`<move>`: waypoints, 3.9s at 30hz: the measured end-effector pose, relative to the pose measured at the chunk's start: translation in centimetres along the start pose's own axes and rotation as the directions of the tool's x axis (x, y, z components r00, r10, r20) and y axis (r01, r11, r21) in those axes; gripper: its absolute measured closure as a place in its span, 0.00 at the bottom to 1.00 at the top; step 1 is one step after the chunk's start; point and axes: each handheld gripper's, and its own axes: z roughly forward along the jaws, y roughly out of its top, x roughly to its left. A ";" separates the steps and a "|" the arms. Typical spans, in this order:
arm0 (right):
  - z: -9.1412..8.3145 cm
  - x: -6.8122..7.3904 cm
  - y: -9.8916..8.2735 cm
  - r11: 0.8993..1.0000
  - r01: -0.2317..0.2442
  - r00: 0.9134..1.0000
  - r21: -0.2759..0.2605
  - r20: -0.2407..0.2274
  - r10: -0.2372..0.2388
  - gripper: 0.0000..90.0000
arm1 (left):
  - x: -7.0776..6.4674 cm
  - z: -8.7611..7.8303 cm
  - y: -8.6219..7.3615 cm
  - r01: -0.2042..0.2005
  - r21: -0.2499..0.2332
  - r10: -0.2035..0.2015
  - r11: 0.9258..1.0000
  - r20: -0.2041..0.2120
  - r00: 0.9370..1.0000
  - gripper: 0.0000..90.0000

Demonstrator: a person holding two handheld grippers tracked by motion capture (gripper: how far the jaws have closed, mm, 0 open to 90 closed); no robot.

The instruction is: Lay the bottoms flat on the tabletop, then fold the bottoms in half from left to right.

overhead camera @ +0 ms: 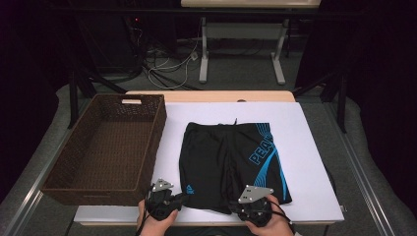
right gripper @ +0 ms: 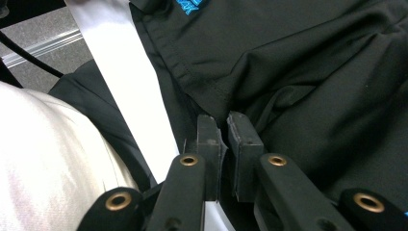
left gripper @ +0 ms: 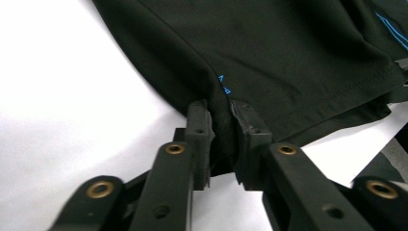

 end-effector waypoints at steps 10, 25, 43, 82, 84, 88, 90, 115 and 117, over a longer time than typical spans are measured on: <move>-0.7 -0.5 0.3 0.996 -0.053 0.999 -0.075 -0.011 0.052 0.76 | -0.2 -0.4 0.4 -0.037 -0.003 0.037 0.999 0.036 0.999 0.93; -1.4 -1.8 0.6 0.981 -0.017 0.997 -0.194 0.077 0.032 0.50 | -1.5 0.0 1.6 -0.111 -0.041 0.114 0.993 0.094 0.989 0.94; -2.1 -4.7 3.3 0.980 -0.120 0.979 -0.162 0.142 0.144 0.14 | -3.3 0.7 3.7 -0.203 -0.050 0.209 0.978 0.172 0.963 0.94; 4.5 -8.3 16.6 0.997 -0.068 0.985 -0.032 0.155 0.072 0.07 | -5.4 2.1 3.4 -0.274 -0.075 0.284 0.959 0.257 0.924 0.94; 5.2 -8.6 17.2 0.997 -0.067 0.984 -0.036 0.160 0.072 0.08 | -5.5 2.0 3.4 -0.271 -0.075 0.281 0.960 0.257 0.924 0.94; 6.3 -9.2 18.2 0.995 -0.086 0.984 -0.044 0.155 0.092 0.12 | -5.4 2.0 3.4 -0.272 -0.081 0.284 0.959 0.251 0.925 0.94; 6.9 -9.5 18.7 0.995 -0.094 0.983 -0.043 0.151 0.099 0.16 | -5.4 2.0 3.4 -0.272 -0.080 0.283 0.959 0.252 0.925 0.94; 13.9 -11.0 21.1 0.990 -0.138 0.972 -0.019 0.190 0.139 0.49 | -5.7 1.9 3.1 -0.281 -0.085 0.294 0.956 0.256 0.921 0.94; 14.3 -11.1 21.1 0.989 -0.145 0.971 -0.031 0.187 0.148 0.50 | -5.7 1.9 3.1 -0.283 -0.085 0.295 0.955 0.259 0.920 0.94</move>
